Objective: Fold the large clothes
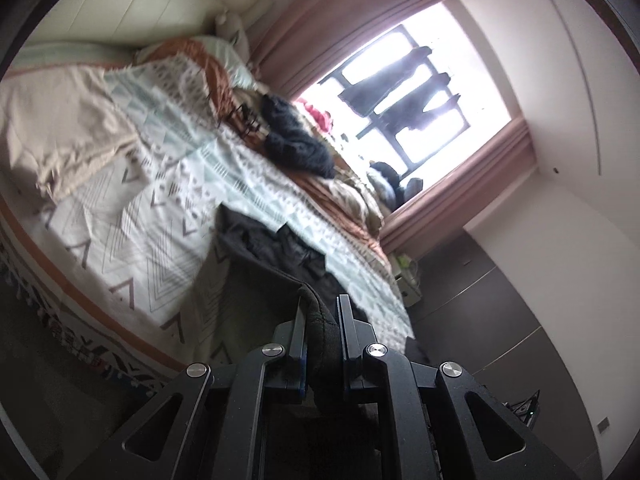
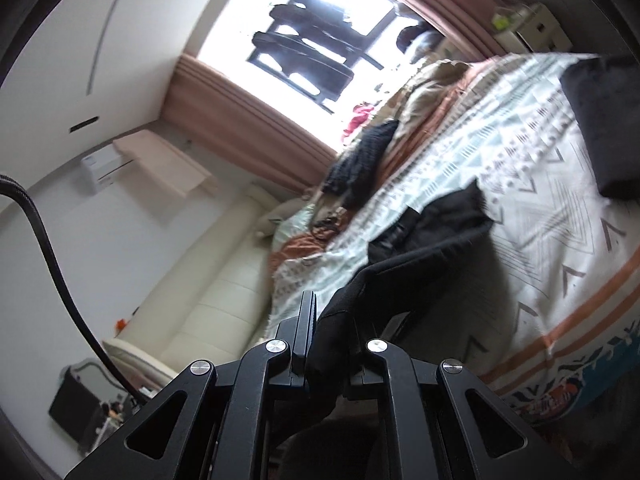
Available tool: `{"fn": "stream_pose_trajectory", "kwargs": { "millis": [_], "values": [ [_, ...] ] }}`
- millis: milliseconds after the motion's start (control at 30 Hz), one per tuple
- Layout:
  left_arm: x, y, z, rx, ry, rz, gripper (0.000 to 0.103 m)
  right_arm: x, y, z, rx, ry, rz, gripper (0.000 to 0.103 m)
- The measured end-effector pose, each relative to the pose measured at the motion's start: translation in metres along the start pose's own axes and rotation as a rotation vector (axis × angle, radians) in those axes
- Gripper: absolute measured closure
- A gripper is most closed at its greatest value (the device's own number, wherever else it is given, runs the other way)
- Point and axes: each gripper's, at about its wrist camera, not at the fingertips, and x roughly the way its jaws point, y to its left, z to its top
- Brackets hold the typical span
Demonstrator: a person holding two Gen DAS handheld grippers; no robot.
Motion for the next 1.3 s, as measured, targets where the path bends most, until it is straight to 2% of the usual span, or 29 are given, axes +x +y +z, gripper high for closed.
{"fn": "stream_pose_trajectory", "kwargs": {
  "millis": [300,567,767,933,1300],
  "values": [
    [-0.045,-0.026,-0.002,0.034,-0.063,-0.054,0.092,-0.034,0.032,-0.002,-0.031,-0.056,0.04,0.093],
    [-0.056,-0.033,-0.001,0.049,-0.064,-0.03,0.092,-0.047,0.041,-0.006,-0.037,-0.079,0.053,0.093],
    [-0.038,-0.032,0.005,0.058,-0.052,-0.02,0.092,-0.039,0.029,-0.002,-0.012,-0.069,0.031,0.093],
    [-0.014,-0.034,0.031,0.055,-0.068,-0.011,0.092,-0.017,0.029,0.015,-0.018,-0.07,0.015,0.093],
    [0.062,-0.047,0.107,0.025,-0.081,0.044,0.092,0.077,0.037,0.107,-0.004,-0.059,-0.011,0.093]
  ]
}}
